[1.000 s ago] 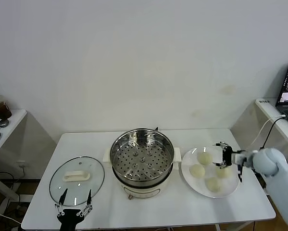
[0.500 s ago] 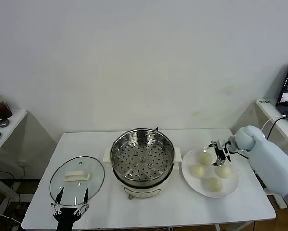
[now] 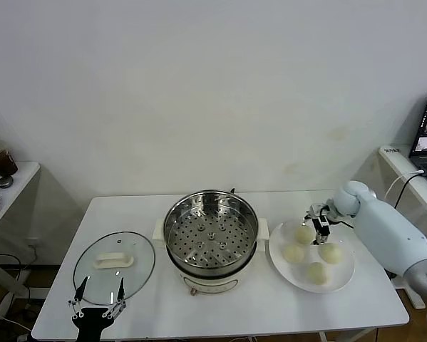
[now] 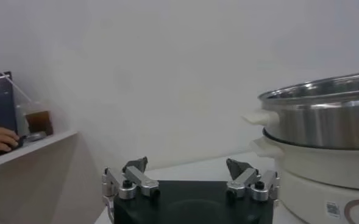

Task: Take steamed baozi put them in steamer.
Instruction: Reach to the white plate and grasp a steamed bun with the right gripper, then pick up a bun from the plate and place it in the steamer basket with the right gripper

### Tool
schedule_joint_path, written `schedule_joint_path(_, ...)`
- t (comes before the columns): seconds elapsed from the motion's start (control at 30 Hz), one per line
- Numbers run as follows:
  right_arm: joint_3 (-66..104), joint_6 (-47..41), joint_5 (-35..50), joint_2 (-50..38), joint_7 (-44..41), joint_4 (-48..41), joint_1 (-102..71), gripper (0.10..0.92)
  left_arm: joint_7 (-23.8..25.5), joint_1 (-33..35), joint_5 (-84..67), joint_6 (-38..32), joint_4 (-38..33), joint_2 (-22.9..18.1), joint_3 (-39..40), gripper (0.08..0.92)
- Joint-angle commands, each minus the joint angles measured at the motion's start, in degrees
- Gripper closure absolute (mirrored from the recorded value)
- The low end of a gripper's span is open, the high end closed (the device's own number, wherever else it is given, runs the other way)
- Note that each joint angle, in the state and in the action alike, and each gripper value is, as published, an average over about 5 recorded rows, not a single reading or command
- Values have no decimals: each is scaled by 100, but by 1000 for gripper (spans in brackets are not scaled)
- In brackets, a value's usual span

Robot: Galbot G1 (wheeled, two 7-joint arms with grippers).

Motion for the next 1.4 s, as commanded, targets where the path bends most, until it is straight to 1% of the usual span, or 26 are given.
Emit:
schedule_joint_path(0.03,-222,-26,-66,150,23,-173,147,306,-3,0,4,-3,-2,-1,-9,177)
schedule_joint_path(0.1,-221,-32,-84,158,28,-157,132,326,-15,-1,9,-14,-5,-4,-27,177)
schedule_joint_path(0.33,-279,-45,-160,106,10,-71,96,433,-21,12,11,-29,-35,-9,-52,177)
schedule_joint_path(0.47,-300,-40,-125,40,-19,15,118,469,-20,17,12,-25,-75,-18,-53,177)
schedule_joint_path(0.6,-385,-39,30,-70,-62,161,202,508,-19,21,24,-22,-103,-21,-50,177)
schedule_joint_path(0.73,-597,-36,445,-281,-96,466,465,551,-19,22,32,-22,-118,-21,-44,177)
schedule_joint_path(0.93,-1201,71,1326,-672,-241,1152,1437,549,-12,16,25,-19,-135,12,-41,177)
schedule_joint_path(1.07,-1852,225,2055,-654,-350,1401,2436,543,-1,-22,3,-7,-119,61,-43,177)
schedule_joint_path(1.23,-2422,552,2704,-230,-427,1392,3425,542,15,-97,-41,8,-82,117,-50,177)
schedule_joint_path(1.4,-2931,843,3250,467,-524,1460,4007,541,27,-147,-81,15,-63,169,-78,177)
